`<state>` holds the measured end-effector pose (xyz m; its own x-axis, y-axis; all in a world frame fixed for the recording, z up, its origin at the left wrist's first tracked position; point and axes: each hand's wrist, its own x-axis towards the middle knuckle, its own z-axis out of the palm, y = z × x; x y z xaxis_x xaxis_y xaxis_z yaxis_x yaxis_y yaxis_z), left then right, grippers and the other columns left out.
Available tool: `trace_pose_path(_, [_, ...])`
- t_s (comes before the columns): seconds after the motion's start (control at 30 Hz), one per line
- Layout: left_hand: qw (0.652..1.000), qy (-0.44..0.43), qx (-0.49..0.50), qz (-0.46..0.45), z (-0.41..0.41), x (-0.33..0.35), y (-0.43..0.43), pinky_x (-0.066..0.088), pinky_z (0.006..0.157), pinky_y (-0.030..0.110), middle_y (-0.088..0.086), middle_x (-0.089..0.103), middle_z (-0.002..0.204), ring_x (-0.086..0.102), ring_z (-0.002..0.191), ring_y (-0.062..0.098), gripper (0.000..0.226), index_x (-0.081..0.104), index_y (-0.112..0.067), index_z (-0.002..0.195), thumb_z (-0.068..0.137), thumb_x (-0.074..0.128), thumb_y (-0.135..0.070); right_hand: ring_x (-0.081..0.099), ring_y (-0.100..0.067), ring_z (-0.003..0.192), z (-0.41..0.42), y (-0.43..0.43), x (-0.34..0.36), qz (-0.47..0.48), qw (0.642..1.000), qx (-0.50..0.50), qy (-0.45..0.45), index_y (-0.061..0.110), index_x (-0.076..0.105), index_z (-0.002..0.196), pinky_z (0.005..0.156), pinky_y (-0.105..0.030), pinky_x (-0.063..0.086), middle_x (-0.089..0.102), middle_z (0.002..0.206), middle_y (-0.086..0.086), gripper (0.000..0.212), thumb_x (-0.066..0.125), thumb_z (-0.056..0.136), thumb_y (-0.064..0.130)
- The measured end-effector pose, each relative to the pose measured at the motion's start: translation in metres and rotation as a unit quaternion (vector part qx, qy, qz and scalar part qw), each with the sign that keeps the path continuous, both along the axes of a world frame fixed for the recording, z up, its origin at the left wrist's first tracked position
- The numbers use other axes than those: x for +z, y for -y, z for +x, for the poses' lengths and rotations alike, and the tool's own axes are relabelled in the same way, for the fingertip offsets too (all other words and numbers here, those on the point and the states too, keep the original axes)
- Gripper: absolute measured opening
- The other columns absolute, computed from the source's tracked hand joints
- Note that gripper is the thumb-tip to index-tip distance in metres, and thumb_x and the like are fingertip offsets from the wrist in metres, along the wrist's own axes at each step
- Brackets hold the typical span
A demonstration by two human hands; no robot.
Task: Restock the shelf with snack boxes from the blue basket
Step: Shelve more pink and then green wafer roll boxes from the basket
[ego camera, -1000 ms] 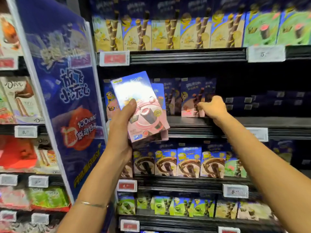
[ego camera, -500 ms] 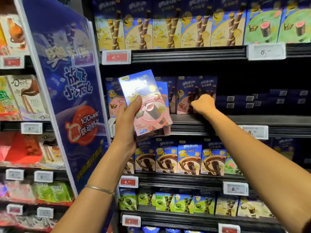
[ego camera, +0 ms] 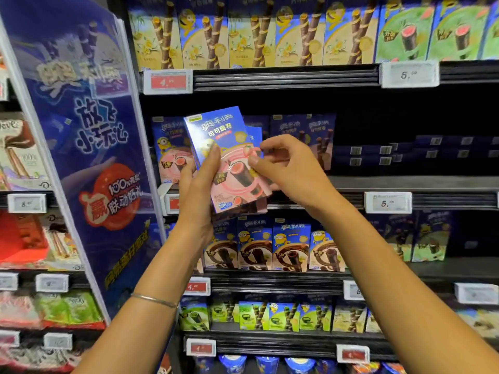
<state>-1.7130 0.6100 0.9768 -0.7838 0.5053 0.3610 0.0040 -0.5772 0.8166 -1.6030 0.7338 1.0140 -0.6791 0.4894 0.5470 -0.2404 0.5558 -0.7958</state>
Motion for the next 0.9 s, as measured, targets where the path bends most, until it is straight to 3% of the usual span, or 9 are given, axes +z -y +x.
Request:
trace_pose_path(0.07, [1.0,-0.003,0.004,-0.008,0.002,-0.001,-0.001,0.049,0.108,0.066,0.018,0.071,0.134,0.069,0.122,0.043,0.09,0.06,-0.012,0.144,0.08,0.063,-0.076,0.068,-0.014,0.096,0.006,0.001,-0.002,-0.015,1.0,-0.004,0.005,0.017,0.061,0.12,0.067,-0.024,0.058,0.068,0.105,-0.001,0.04,0.078,0.088,0.033])
trace_pose_path(0.17, [1.0,0.009,0.01,-0.022,0.0,-0.005,-0.001,0.05,0.106,0.068,0.015,0.073,0.132,0.071,0.119,0.041,0.089,0.062,-0.021,0.143,0.083,0.05,-0.085,0.072,-0.011,0.088,0.013,-0.001,-0.001,-0.031,0.999,0.002,0.011,0.02,0.062,0.119,0.069,-0.027,0.06,0.073,0.096,0.002,0.036,0.078,0.088,0.03])
trace_pose_path(0.3, [0.996,0.008,0.048,-0.074,0.003,-0.009,-0.005,0.054,0.099,0.07,0.013,0.075,0.125,0.074,0.109,0.044,0.104,0.06,-0.007,0.138,0.073,0.055,-0.088,0.072,-0.016,0.094,0.018,-0.002,-0.002,-0.042,0.999,-0.022,0.007,0.017,0.064,0.12,0.08,-0.036,0.061,0.074,0.101,0.0,0.032,0.074,0.092,0.027])
trace_pose_path(0.4, [0.996,0.011,0.058,-0.066,0.008,-0.009,-0.01,0.057,0.097,0.067,0.016,0.078,0.119,0.076,0.107,0.04,0.092,0.061,-0.006,0.136,0.085,0.055,-0.083,0.07,-0.018,0.098,0.018,0.001,-0.006,-0.014,0.998,-0.041,0.04,0.018,0.065,0.115,0.087,-0.041,0.059,0.071,0.106,0.002,0.026,0.061,0.099,0.038])
trace_pose_path(0.47, [0.994,0.001,0.073,-0.079,0.007,-0.009,-0.013,0.057,0.095,0.067,0.019,0.077,0.118,0.076,0.106,0.042,0.083,0.063,-0.005,0.13,0.09,0.058,-0.078,0.073,-0.015,0.092,0.02,-0.002,-0.007,-0.014,0.998,-0.045,0.034,0.019,0.067,0.112,0.079,-0.038,0.061,0.072,0.102,0.004,0.022,0.057,0.102,0.036])
trace_pose_path(0.6, [0.994,0.004,0.052,-0.097,-0.001,-0.013,-0.01,0.065,0.084,0.057,0.008,0.082,0.106,0.081,0.092,0.032,0.079,0.066,-0.015,0.125,0.068,0.081,-0.068,0.076,-0.011,0.08,0.03,-0.019,-0.007,-0.07,0.997,-0.009,0.007,0.017,0.068,0.115,0.06,-0.024,0.059,0.077,0.096,0.003,0.018,0.056,0.103,0.024])
trace_pose_path(0.73, [0.995,0.02,0.049,-0.083,-0.011,-0.018,-0.004,0.065,0.081,0.052,0.01,0.082,0.107,0.081,0.092,0.031,0.074,0.071,-0.016,0.12,0.061,0.092,-0.055,0.075,-0.018,0.081,0.04,-0.059,-0.007,-0.124,0.989,-0.068,-0.052,0.016,0.072,0.111,0.053,-0.025,0.055,0.078,0.101,-0.005,0.018,0.056,0.102,0.016])
trace_pose_path(0.83, [0.995,0.027,0.058,-0.077,-0.017,-0.017,-0.001,0.066,0.074,0.047,0.006,0.082,0.105,0.081,0.09,0.028,0.058,0.072,-0.022,0.115,0.069,0.089,-0.053,0.072,-0.02,0.09,0.041,-0.105,-0.008,-0.157,0.971,-0.157,-0.088,0.009,0.071,0.116,0.071,-0.034,0.061,0.074,0.11,-0.011,0.023,0.059,0.097,0.005])
trace_pose_path(0.9, [0.995,0.021,0.064,-0.077,-0.02,-0.014,-0.001,0.066,0.074,0.048,0.006,0.082,0.105,0.081,0.09,0.028,0.049,0.071,-0.023,0.117,0.08,0.087,-0.05,0.07,-0.014,0.085,0.036,-0.132,-0.008,-0.14,0.965,-0.205,-0.083,0.01,0.07,0.115,0.075,-0.032,0.06,0.073,0.109,-0.011,0.026,0.059,0.093,0.001])
